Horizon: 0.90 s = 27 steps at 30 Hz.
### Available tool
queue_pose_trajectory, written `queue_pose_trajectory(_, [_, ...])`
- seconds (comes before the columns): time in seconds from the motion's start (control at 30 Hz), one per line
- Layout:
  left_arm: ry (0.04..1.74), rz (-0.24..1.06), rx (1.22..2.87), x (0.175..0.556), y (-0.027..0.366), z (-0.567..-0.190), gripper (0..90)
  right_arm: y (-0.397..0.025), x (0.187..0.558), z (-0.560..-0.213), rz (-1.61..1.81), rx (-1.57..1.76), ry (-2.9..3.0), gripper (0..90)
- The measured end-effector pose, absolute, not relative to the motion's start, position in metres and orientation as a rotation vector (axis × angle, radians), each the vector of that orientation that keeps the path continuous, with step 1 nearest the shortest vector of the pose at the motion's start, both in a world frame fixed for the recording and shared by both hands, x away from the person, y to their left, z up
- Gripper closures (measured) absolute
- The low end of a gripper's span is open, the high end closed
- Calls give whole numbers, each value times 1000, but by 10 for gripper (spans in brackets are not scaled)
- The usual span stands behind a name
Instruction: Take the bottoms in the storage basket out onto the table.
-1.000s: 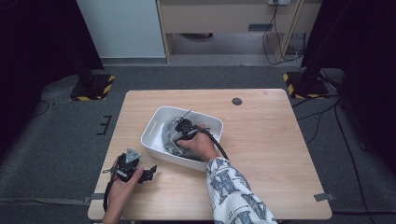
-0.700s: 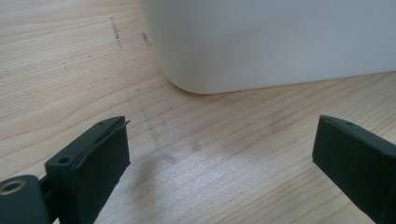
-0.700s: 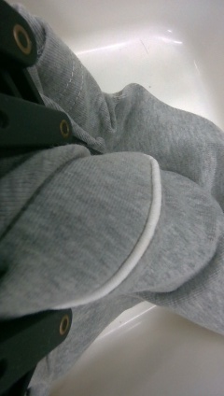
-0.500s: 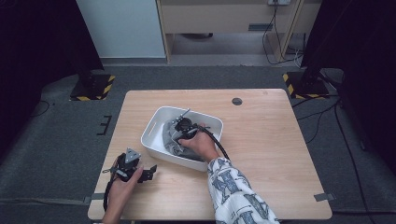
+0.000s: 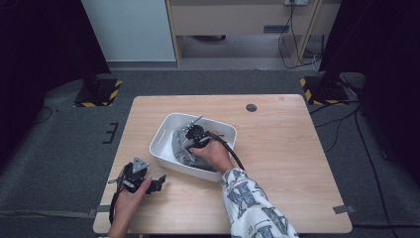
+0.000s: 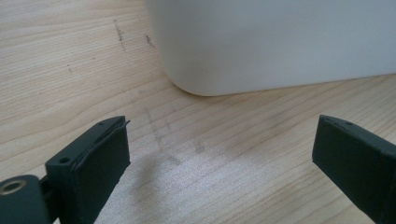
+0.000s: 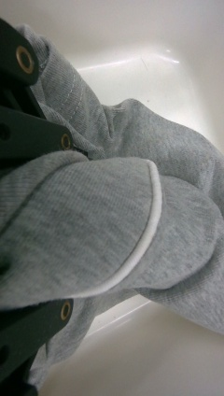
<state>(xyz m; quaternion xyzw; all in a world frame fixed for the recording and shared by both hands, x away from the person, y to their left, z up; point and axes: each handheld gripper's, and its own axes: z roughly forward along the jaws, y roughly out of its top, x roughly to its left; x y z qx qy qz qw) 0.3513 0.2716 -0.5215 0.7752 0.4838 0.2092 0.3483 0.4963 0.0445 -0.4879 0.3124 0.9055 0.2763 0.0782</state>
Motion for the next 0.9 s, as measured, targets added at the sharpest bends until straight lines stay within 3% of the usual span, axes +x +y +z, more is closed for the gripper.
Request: queue_pose_trajectory(0.9, [1249,546,2002,351,272,-520,32,35,494,-471,926,965,2668,615])
